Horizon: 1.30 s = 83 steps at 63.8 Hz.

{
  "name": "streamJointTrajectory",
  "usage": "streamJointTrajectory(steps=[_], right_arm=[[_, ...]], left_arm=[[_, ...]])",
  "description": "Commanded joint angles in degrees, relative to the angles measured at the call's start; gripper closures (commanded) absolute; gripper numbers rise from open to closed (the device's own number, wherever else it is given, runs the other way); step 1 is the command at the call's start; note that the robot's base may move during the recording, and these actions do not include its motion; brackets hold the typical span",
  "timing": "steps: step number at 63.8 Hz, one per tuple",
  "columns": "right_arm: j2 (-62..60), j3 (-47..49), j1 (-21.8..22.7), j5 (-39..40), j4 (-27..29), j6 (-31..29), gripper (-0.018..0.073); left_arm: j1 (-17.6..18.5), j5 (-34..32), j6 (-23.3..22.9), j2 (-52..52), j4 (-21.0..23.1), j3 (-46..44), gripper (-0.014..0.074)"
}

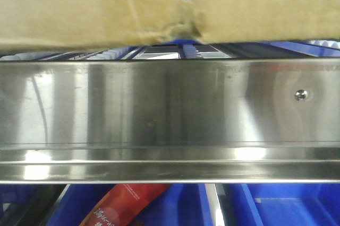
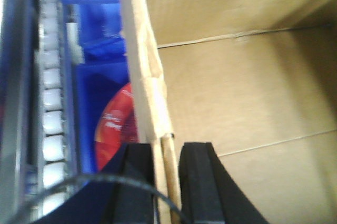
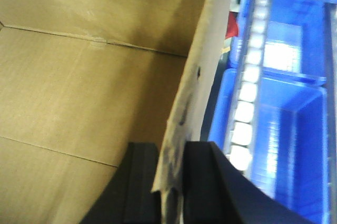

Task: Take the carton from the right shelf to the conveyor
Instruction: 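Lift the carton with both grippers and pull it off the shelf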

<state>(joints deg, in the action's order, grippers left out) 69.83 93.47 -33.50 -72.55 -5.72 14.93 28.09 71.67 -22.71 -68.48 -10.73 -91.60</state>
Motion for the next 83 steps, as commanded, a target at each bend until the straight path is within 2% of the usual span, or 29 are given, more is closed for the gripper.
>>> streamJointTrajectory(steps=[1, 24, 39, 83], right_arm=[[-0.9, 0.1, 0.2, 2.6, 0.2, -0.9, 0.0628], [-0.9, 0.1, 0.2, 3.3, 0.2, -0.9, 0.0628], [-0.9, 0.1, 0.2, 3.4, 0.2, -0.9, 0.0628], [-0.9, 0.1, 0.2, 6.2, 0.2, -0.9, 0.0628]], left_arm=[[2.7, -1.7, -2.6, -0.2, -1.3, -0.1, 0.0614], [3.6, -1.7, -3.3, -3.7, -1.6, -5.1, 0.0614], [3.6, -1.7, -3.3, -3.8, -3.1, -5.1, 0.0614], [3.6, -1.7, -3.3, -3.8, -3.1, -5.1, 0.0614]])
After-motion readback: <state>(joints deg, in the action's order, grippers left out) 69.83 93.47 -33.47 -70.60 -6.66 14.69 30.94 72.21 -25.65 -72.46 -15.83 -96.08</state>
